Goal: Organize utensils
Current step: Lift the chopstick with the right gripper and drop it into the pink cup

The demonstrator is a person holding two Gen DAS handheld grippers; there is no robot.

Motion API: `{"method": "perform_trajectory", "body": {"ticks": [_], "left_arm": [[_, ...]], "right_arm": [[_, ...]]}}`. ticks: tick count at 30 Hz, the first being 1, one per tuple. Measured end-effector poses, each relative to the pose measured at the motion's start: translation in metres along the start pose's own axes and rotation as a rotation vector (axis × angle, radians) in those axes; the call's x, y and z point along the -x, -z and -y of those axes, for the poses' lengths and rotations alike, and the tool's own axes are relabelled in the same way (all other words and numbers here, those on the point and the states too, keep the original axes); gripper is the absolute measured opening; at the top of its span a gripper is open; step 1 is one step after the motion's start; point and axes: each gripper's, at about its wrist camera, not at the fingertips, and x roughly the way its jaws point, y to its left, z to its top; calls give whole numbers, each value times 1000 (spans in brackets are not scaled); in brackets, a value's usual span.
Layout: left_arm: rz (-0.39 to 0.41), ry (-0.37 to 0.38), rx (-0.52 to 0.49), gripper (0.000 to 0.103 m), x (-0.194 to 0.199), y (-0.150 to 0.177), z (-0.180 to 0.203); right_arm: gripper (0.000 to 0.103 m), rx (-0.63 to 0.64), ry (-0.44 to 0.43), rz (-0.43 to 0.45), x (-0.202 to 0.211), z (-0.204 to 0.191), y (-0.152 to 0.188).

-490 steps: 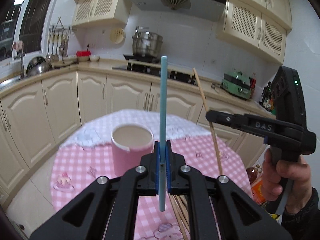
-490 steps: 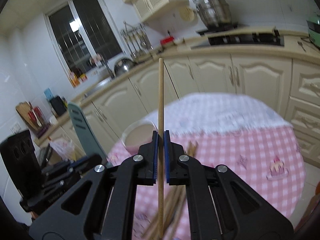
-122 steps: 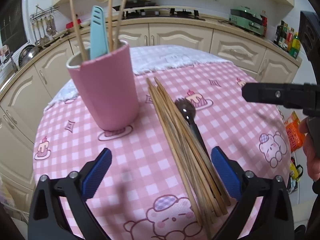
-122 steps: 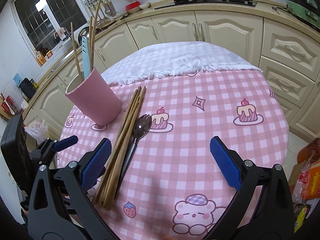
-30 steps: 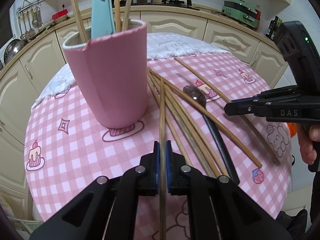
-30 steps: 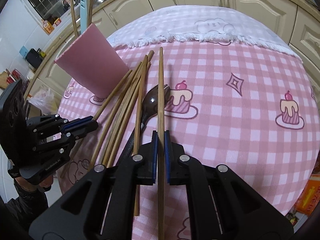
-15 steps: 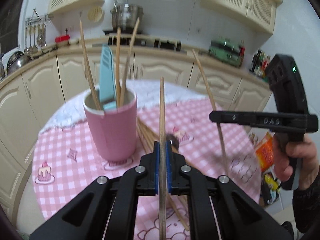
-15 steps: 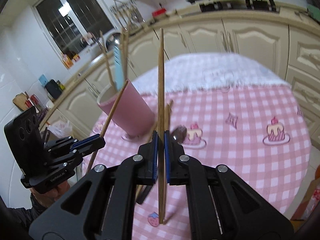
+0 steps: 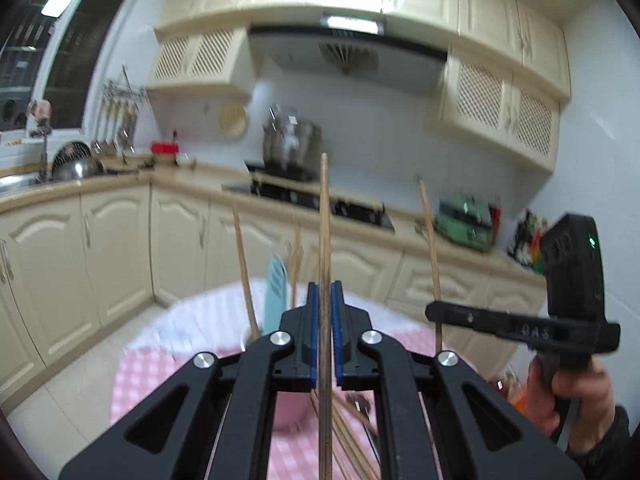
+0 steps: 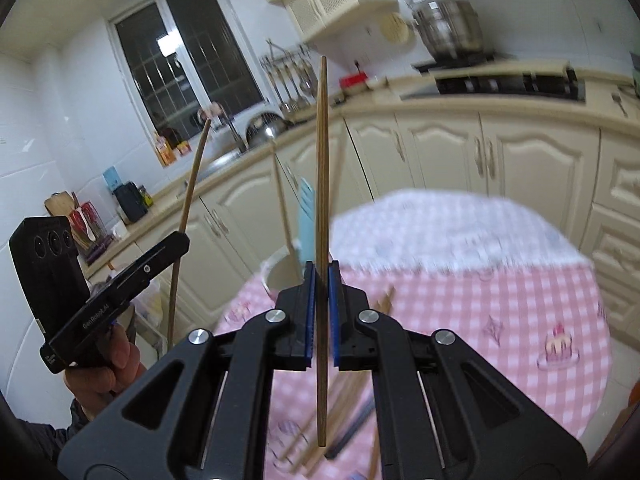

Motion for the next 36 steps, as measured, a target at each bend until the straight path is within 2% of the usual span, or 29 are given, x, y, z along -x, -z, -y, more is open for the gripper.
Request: {"method": "perform_trajectory", "body": {"ticks": [8,13,19,25,36], "left_arm": [[163,-13,13,6,-16,-51,-2],[242,-35,4,6,-41,-69,-5],[252,-58,17,6,-72,-64,-13],[236,-105,55,6,-99,-37,-25],[223,-129,50,6,-106,-22,-33]], "right_arm": [[7,62,-12,125,-25,-36,-51],[7,70,-4,155,-44,-40,-70],[7,88,29,166,-65,-39,-74],[7,60,47,143,-87,-26,-67],[7,62,68,127,-102,-24,-60]]}}
